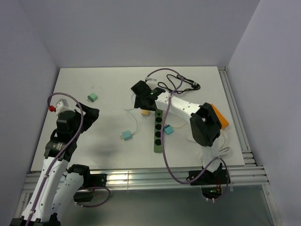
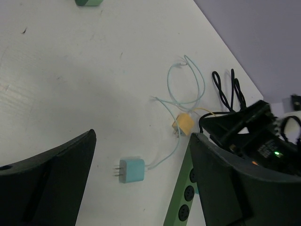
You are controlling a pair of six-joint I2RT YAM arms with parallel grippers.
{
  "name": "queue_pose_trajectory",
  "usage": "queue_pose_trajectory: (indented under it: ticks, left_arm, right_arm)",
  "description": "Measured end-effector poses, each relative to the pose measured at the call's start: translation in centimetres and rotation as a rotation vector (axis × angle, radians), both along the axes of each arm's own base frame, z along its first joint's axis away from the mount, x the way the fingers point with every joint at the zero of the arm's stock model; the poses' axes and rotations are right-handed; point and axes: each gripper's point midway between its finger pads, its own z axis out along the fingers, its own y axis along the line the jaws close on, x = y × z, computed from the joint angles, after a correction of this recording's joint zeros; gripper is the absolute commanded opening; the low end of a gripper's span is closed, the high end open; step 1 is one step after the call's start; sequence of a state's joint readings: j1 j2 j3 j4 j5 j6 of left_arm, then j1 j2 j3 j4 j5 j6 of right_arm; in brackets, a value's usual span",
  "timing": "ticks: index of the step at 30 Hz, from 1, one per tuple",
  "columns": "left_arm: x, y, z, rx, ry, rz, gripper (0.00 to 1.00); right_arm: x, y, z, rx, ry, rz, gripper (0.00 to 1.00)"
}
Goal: Insert the plug
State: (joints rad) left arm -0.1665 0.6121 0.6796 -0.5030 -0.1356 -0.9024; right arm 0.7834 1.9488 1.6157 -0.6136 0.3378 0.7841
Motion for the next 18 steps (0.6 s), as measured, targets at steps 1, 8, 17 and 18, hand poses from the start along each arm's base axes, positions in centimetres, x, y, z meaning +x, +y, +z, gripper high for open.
queue_pose_trajectory:
  ticks: [1, 8, 17, 18]
  left_arm:
    - [0.0, -0.1, 0.3, -0.001, -0.003, -0.007, 0.87]
    - [0.0, -0.4, 1.9, 0.010, -0.033, -0.037, 0.87]
    - [-0.1, -1.1, 1.9, 0.007, -0.031, -0.081, 0.87]
    - [-0.2, -1.2, 1.9, 0.005, -0.029, -0.086, 0.87]
  right_arm:
    - [-0.1, -0.3, -1.0, -0.023, 0.018, -0.016, 0.67]
    - [-0.2, -1.2, -4.5, -0.108, 0.080, -0.079, 0.63]
    - [1.8, -1.0, -6.5, -0.103, 0.103, -0.123, 0.65]
    - [1.9, -1.2, -6.8, -0.104, 0.112, -0.126, 0.66]
